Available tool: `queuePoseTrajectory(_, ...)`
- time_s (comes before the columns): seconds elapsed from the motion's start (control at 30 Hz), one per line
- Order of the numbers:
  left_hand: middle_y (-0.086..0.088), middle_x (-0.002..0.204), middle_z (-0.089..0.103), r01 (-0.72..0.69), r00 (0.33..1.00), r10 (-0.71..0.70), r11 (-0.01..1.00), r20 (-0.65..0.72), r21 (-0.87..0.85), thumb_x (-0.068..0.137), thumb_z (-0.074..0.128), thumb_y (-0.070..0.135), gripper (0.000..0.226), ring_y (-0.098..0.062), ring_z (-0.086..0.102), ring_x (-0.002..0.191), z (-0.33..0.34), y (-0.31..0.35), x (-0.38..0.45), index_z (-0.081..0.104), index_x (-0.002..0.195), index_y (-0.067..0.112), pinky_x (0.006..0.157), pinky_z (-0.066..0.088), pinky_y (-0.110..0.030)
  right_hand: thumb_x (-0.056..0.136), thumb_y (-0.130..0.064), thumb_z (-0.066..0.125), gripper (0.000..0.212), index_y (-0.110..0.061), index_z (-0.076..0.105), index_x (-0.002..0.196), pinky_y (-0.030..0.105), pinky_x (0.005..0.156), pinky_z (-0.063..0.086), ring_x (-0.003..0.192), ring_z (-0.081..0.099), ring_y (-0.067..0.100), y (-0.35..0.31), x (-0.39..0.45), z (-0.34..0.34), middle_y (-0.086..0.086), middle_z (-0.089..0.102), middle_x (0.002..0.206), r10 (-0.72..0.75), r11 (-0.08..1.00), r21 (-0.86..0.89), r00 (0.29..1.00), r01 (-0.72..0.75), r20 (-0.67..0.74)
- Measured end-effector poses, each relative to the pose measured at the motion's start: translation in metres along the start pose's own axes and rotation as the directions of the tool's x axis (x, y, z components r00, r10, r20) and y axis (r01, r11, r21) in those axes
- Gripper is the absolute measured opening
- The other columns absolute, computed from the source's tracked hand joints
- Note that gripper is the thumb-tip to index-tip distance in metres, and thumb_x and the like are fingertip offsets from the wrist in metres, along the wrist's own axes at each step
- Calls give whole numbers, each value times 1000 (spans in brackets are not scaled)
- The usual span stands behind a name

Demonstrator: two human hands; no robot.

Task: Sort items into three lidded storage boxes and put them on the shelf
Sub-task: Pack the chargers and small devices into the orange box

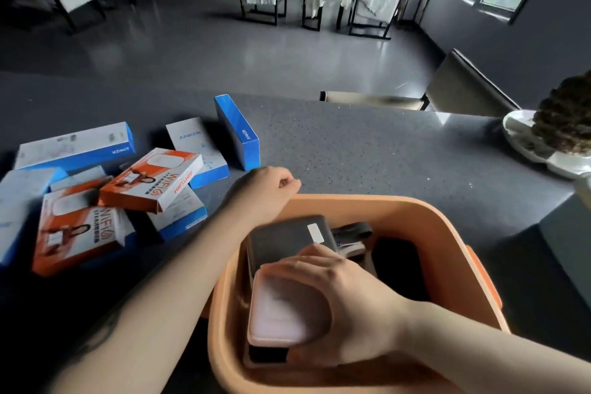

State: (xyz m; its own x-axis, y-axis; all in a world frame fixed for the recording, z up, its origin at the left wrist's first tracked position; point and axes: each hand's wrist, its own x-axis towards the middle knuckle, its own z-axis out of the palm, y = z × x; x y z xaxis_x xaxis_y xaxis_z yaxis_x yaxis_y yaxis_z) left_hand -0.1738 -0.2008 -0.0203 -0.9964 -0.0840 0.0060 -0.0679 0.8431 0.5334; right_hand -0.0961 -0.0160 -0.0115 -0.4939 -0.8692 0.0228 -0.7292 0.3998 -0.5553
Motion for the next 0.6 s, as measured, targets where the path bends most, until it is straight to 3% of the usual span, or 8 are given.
queuePoseTrajectory(0.17, 0, 95, 67, -4, 1000, 4, 1000, 1, 27, 92, 45, 43, 30, -22, 59, 87, -1, 3, -2, 65, 98, 22, 77, 50, -33, 65, -47, 80, 87, -26, 42, 141, 30, 101, 39, 117, 43, 12, 5, -1, 9, -4, 40, 128, -28, 1000, -4, 999, 28, 32)
queuePoseTrajectory(0.27, 0, 94, 66, -1, 1000, 1, 999, 5, 46, 93, 44, 44, 31, -22, 59, 87, -2, 5, -2, 64, 98, 21, 78, 51, -34, 66, -50, 78, 88, -27, 40, 142, 29, 102, 36, 111, 43, 16, 9, 1, 13, -1, 42, 124, -58, 991, -117, 996, 65, 63)
queuePoseTrajectory(0.43, -1, 93, 66, -19, 1000, 18, 998, 12, 67, 94, 41, 44, 33, -22, 59, 87, -3, 5, -3, 63, 99, 20, 79, 52, -35, 66, -63, 73, 91, -29, 39, 143, 33, 104, 32, 114, 38, 15, 13, 1, 17, -4, 40, 127, -67, 988, -139, 997, 70, 31)
queuePoseTrajectory(0.5, -2, 92, 65, -30, 999, 28, 995, 22, 93, 95, 38, 44, 35, -22, 59, 86, -2, 4, -3, 63, 98, 19, 79, 52, -37, 69, -62, 71, 85, -29, 41, 142, 35, 103, 33, 115, 37, 15, 11, 1, 18, -5, 40, 128, -62, 990, -123, 998, 62, 9)
queuePoseTrajectory(0.6, -5, 93, 65, -33, 997, 24, 990, 71, 138, 97, 32, 44, 40, -25, 59, 86, -1, 3, -2, 62, 94, 18, 80, 52, -38, 81, -51, 68, 61, -26, 52, 134, 37, 100, 36, 113, 41, 13, 10, 0, 8, -5, 46, 125, -77, 996, -50, 993, 72, -90)
